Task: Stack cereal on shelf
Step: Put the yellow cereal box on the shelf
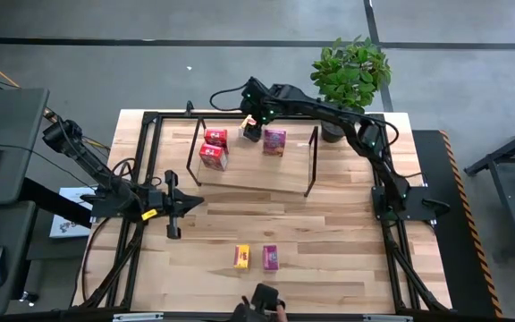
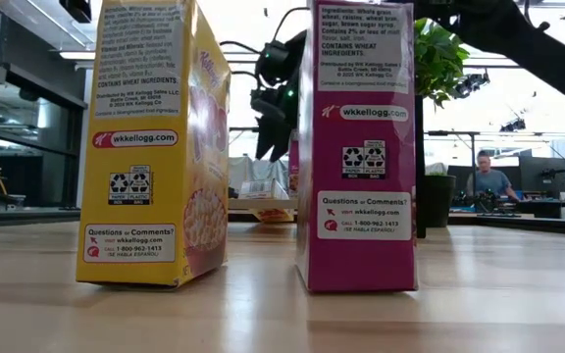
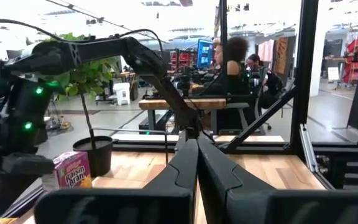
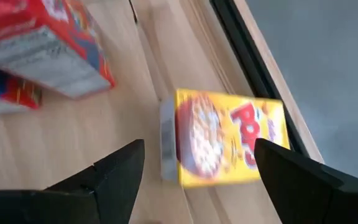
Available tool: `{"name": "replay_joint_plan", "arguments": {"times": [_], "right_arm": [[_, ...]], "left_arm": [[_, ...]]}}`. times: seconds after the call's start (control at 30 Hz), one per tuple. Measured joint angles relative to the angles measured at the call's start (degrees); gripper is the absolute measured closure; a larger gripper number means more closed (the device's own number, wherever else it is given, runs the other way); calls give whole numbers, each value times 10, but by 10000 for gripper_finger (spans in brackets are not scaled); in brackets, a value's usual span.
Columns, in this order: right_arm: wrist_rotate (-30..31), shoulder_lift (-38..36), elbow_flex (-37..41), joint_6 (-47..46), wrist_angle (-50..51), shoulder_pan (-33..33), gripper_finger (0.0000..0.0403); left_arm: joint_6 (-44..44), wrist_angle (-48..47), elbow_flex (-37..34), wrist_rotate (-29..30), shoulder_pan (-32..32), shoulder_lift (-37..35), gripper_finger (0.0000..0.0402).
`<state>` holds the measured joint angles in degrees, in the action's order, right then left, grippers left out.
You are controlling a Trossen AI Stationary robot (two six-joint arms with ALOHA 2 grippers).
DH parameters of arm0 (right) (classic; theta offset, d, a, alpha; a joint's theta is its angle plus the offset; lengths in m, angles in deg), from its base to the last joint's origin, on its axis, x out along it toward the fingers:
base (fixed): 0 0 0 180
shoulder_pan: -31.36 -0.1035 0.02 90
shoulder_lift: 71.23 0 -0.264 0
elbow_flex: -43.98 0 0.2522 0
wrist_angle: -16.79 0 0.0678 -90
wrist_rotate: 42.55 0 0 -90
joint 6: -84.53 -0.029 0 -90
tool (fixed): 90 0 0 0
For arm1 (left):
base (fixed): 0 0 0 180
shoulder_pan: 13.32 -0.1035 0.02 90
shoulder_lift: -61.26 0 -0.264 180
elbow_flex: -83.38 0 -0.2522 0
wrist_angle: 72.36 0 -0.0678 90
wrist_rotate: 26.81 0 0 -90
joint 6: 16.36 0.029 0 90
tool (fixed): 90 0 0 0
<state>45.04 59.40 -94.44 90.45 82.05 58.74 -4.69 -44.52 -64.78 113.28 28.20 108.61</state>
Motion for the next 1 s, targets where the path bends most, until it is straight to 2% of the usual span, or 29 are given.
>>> {"name": "replay_joint_plan", "arguments": {"times": [0.13, 0.43, 0.77, 1.0], "right_arm": [[-17, 1, 14, -5, -53, -1, 105], [-22, 37, 18, -35, -64, 1, 105], [40, 51, 18, -29, -65, 1, 117], [44, 51, 18, -31, -57, 0, 143]], "left_arm": [[0, -2, 0, -2, -5, 0, 401], [-1, -7, 0, -4, -6, 0, 401], [-1, -10, 0, -4, -6, 0, 401], [-2, -10, 0, -4, -6, 0, 401]]}}
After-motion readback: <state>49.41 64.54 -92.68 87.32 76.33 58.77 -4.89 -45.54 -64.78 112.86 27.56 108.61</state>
